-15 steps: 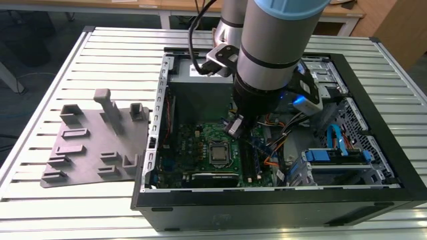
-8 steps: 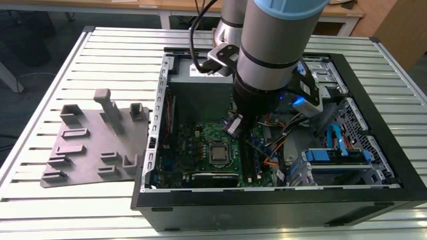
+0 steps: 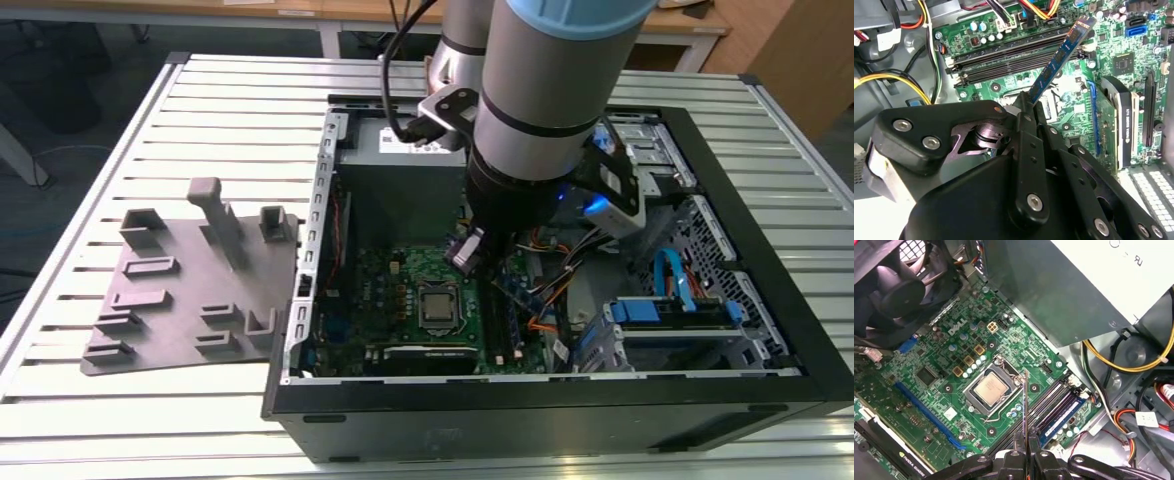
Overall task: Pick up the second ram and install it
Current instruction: 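Insert the second ram into the second slot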
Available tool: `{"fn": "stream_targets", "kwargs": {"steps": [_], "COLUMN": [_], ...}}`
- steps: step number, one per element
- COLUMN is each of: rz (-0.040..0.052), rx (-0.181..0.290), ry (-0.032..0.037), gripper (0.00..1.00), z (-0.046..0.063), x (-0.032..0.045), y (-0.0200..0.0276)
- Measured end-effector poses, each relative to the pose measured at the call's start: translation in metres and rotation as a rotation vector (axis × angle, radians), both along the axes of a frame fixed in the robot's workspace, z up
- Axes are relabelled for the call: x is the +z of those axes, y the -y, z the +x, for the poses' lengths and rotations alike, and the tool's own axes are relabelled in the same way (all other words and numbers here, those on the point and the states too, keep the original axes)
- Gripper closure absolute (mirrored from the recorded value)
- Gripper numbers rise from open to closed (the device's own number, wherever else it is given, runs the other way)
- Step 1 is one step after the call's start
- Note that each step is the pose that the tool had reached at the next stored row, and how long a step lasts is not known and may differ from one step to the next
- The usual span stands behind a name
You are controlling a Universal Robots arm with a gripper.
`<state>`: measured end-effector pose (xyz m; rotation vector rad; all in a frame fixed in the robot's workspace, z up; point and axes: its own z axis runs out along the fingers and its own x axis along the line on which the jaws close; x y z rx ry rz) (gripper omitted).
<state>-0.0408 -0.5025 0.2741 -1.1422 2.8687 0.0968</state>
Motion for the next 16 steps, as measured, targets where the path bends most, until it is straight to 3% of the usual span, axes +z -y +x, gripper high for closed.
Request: {"fn": "stream_targets", "kwargs": {"steps": [16], "rz": [-0.0001], "rx": [-0.089], "ry": [-0.0001], "gripper": [0.89], "z": [0.0], "x": [-0.0003], "y": [0.0]}}
